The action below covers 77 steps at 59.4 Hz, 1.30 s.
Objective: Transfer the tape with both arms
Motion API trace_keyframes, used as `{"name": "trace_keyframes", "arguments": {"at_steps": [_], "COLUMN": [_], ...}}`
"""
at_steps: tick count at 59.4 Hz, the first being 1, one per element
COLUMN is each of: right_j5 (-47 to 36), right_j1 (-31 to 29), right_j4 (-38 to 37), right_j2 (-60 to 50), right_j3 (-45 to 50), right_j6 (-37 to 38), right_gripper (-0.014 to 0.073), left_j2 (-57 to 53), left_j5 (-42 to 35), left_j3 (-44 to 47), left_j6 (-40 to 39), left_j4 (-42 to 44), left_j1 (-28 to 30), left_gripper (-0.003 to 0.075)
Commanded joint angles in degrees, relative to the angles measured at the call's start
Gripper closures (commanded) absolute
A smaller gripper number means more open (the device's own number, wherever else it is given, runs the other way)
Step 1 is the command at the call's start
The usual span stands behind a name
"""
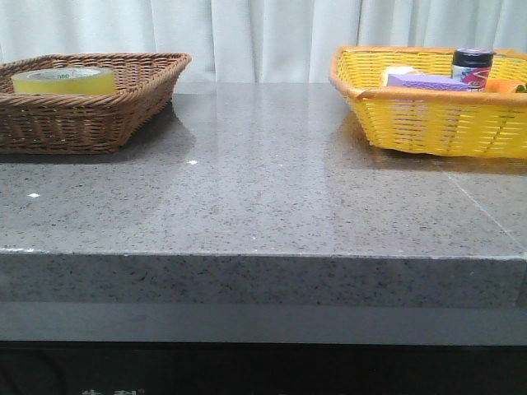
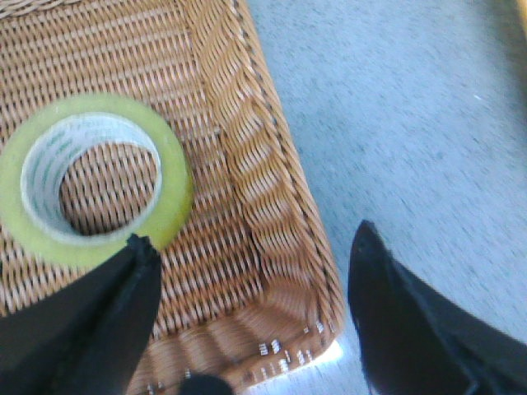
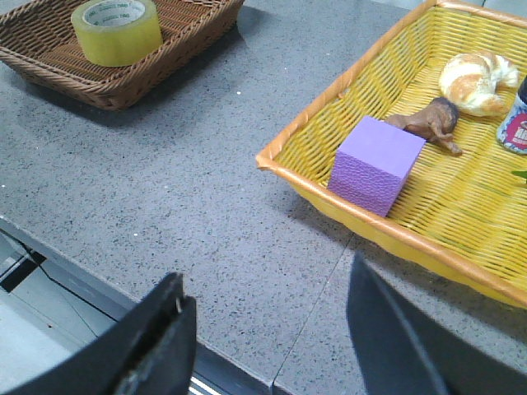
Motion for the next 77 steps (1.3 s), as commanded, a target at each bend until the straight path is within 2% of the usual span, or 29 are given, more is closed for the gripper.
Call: {"name": "trace_keyframes", "arguments": {"at_steps": [1, 32, 44, 54, 58, 62, 71, 75, 77], "right_j5": [-3.9, -3.0, -2.7, -2.6, -2.6, -2.5, -1.8, -1.6, -1.5], "right_j1": [-0.4, -0.4, -0.4, -0.4, -0.4, -0.4, -0.4, -0.4, -0.4], "right_j4": [0.5, 0.6, 0.6, 0.6, 0.6, 0.6, 0.6, 0.6, 0.6], "right_j2": [0.1, 0.1, 0.1, 0.1, 0.1, 0.1, 0.1, 0.1, 0.1], "right_j3": [-1.5, -1.5, -1.5, -1.5, -1.5, -1.5, -1.5, -1.5, -1.5], "right_j6": [-0.1, -0.1, -0.1, -0.1, -0.1, -0.1, -0.1, -0.1, -0.1], "right_gripper": [0.0158, 0.0158, 0.0158, 0.0160, 0.0189, 0.0258, 0.0497, 0.0583, 0.0624], "left_j2": [-8.4, -43.8, -54.4, -59.7, -60.5, -60.6, -60.5, -60.5, -60.5], "left_j5": [-6.5, -25.6, -29.5, -31.3, -31.9, -32.3, -34.2, -35.2, -35.9], "left_j3": [5.2, 47.7, 57.3, 61.6, 62.3, 62.4, 62.4, 62.4, 62.4], "left_j6": [-0.6, -0.6, -0.6, -0.6, -0.6, -0.6, -0.6, -0.6, -0.6], "left_j4": [-1.4, -2.2, -2.3, -2.3, -2.3, -2.3, -2.3, -2.3, -2.3], "left_j1": [-1.1, -1.1, -1.1, -1.1, -1.1, -1.1, -1.1, -1.1, -1.1], "left_gripper": [0.0241, 0.0241, 0.0241, 0.0256, 0.0320, 0.0410, 0.0652, 0.0728, 0.0740]}}
